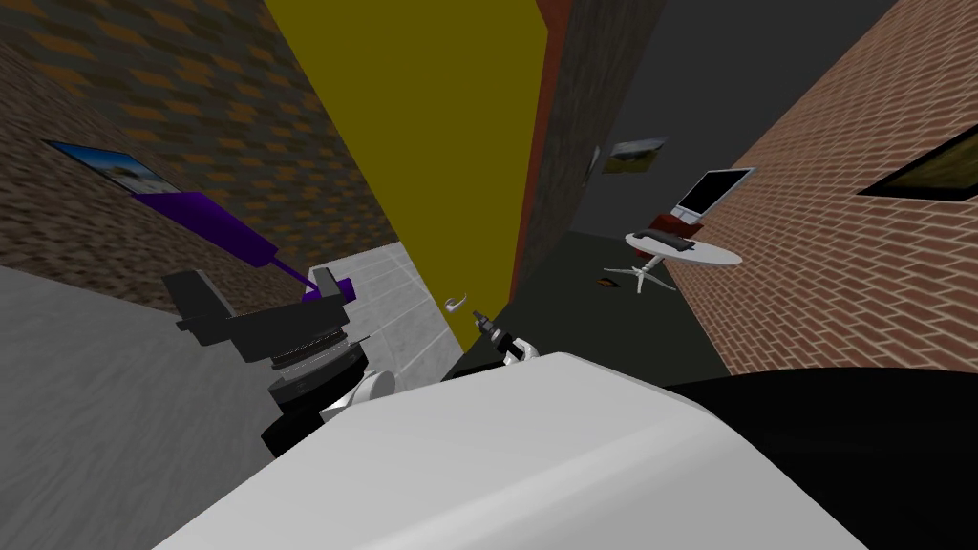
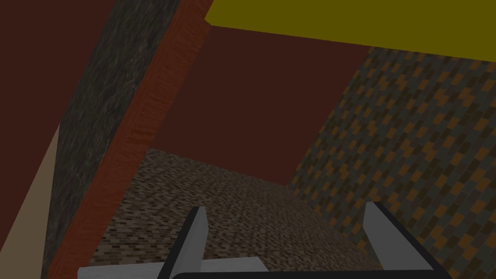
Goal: Push the door open
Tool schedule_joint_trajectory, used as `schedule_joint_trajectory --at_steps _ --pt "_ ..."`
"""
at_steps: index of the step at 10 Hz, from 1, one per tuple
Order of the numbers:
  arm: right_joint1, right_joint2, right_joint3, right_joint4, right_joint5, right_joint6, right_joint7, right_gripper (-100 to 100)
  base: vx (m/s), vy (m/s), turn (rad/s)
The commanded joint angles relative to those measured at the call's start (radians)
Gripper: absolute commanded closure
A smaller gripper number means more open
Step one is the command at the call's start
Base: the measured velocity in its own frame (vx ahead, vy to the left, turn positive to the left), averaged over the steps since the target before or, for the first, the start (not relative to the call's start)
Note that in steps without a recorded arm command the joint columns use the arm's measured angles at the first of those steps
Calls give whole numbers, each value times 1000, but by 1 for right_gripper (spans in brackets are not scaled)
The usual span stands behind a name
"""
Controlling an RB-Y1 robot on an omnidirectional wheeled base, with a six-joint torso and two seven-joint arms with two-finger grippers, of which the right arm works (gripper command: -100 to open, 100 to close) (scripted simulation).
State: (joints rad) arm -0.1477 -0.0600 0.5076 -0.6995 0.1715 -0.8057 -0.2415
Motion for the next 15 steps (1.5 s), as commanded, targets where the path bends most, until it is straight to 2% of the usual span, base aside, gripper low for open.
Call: schedule_joint_trajectory --at_steps 1,4,7,8,9,14,15 --pt "-2 -1 -4 8 -2 -3 4 -100 136 102 27" --pt "-2 4 -11 15 -4 -4 12 -100 166 115 31" --pt "-2 19 -19 23 -7 -6 20 -100 163 107 30" --pt "-3 16 -18 24 -7 -6 18 -100 67 47 -1" --pt "-3 16 -18 24 -7 -6 18 100 -7 -6 -1" --pt "-3 16 -18 24 -7 -6 18 100 -6 -5 6" --pt "-8 12 -31 24 -13 -4 25 100 62 93 -28"
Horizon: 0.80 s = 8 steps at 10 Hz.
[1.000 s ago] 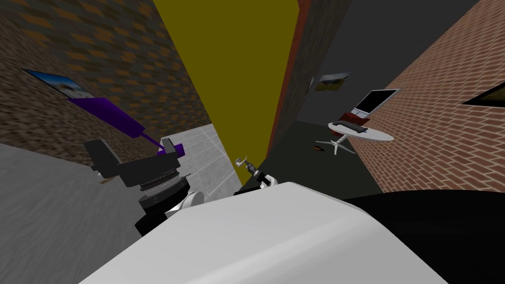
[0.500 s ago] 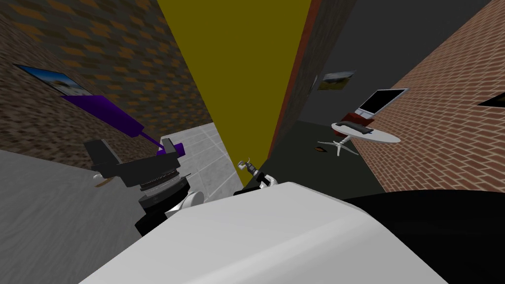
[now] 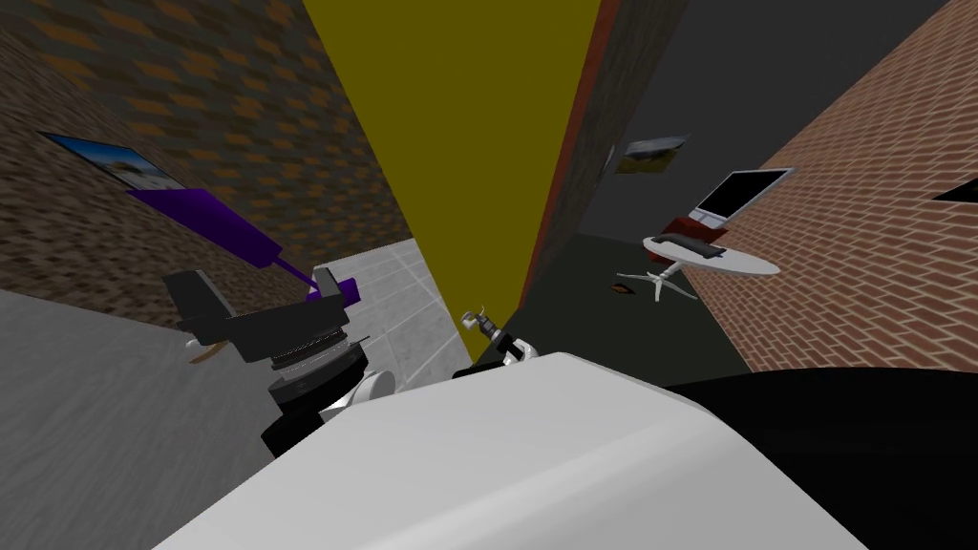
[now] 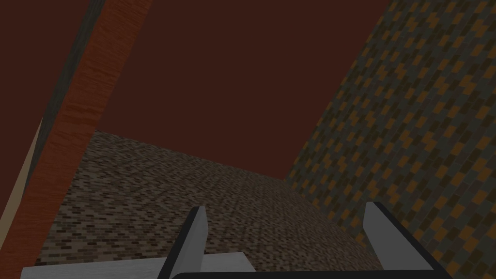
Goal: Push the door open
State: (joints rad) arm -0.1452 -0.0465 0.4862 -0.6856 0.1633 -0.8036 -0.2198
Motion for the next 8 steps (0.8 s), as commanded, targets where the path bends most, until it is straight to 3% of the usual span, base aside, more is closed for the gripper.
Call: schedule_joint_trajectory --at_steps 1,8 --pt "-10 -3 -14 11 -7 -5 5 100 84 141 -51" --pt "-12 -19 -88 22 -40 -1 41 100 130 158 -38"
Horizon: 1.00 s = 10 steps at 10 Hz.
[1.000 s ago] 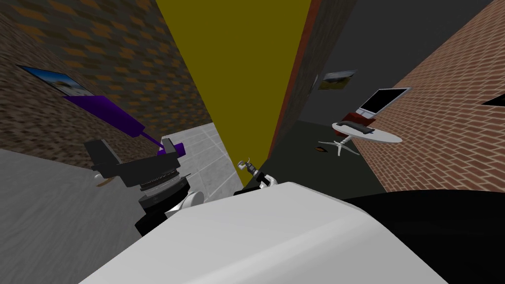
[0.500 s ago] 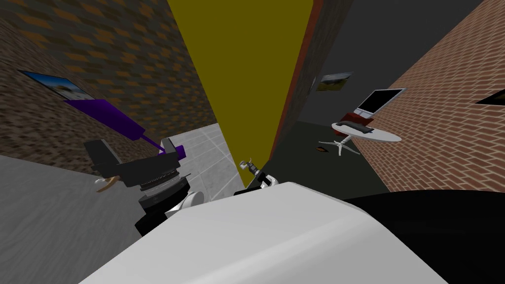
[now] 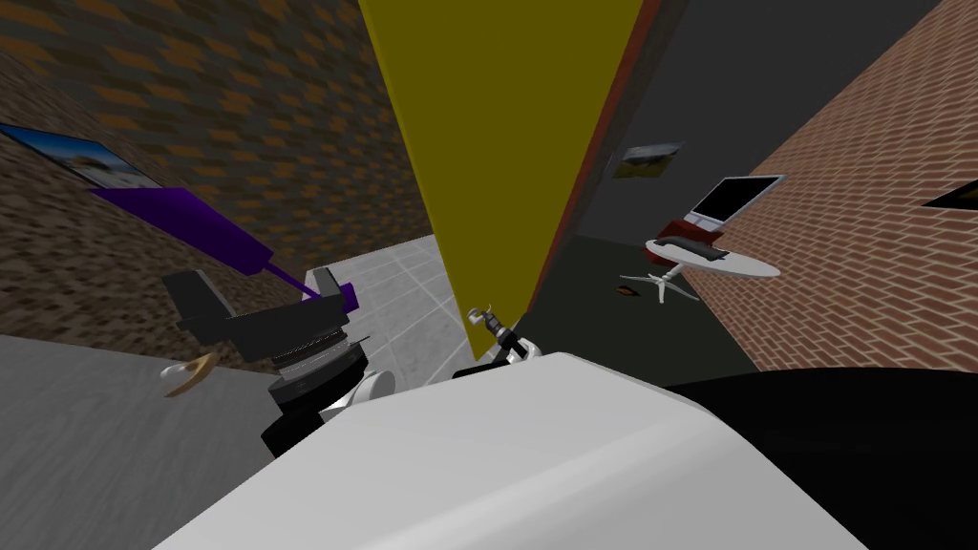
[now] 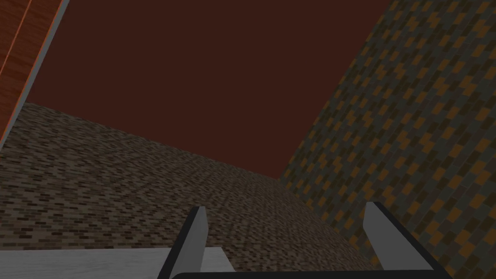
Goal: Push the door open
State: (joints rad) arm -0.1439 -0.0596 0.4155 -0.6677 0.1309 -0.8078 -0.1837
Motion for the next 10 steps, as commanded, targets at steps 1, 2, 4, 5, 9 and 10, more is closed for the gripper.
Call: schedule_joint_trajectory --at_steps 1,2,4,5,9,10 --pt "-14 -8 -35 6 -15 4 13 100 139 162 -73" --pt "-14 -8 -44 7 -19 5 18 100 133 155 -50" --pt "-15 -8 -71 11 -32 6 31 100 126 140 -55" --pt "-16 -7 -89 14 -40 7 40 100 142 143 -73" --pt "-17 0 -133 20 -60 10 61 100 126 156 -54" --pt "-17 4 -150 23 -67 11 69 100 137 154 -70"
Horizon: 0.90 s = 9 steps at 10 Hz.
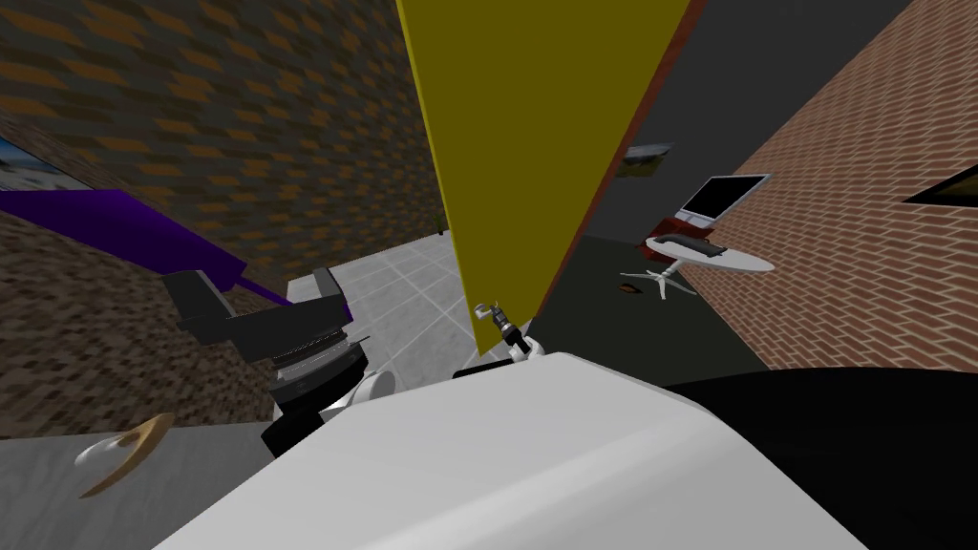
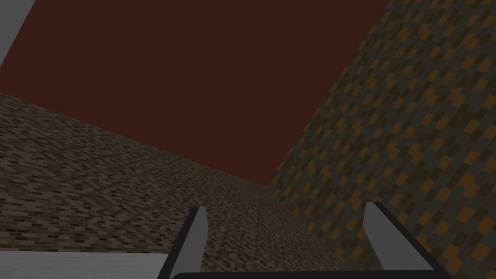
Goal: Push the door open
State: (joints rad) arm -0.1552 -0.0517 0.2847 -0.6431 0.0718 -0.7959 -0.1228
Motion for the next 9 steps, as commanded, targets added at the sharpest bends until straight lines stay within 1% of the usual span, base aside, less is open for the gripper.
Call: schedule_joint_trajectory --at_steps 1,2,4,7,8,9 --pt "-7 0 -34 0 -15 0 16 100 146 194 -82" --pt "-7 3 -42 1 -18 0 19 100 121 176 -54" --pt "-8 13 -67 5 -30 2 32 100 149 145 -54" --pt "-8 27 -94 9 -42 3 45 100 123 185 -66" --pt "0 13 -95 -4 -41 9 41 100 60 61 -48" --pt "-2 2 -116 -4 -52 9 50 100 120 84 -52"
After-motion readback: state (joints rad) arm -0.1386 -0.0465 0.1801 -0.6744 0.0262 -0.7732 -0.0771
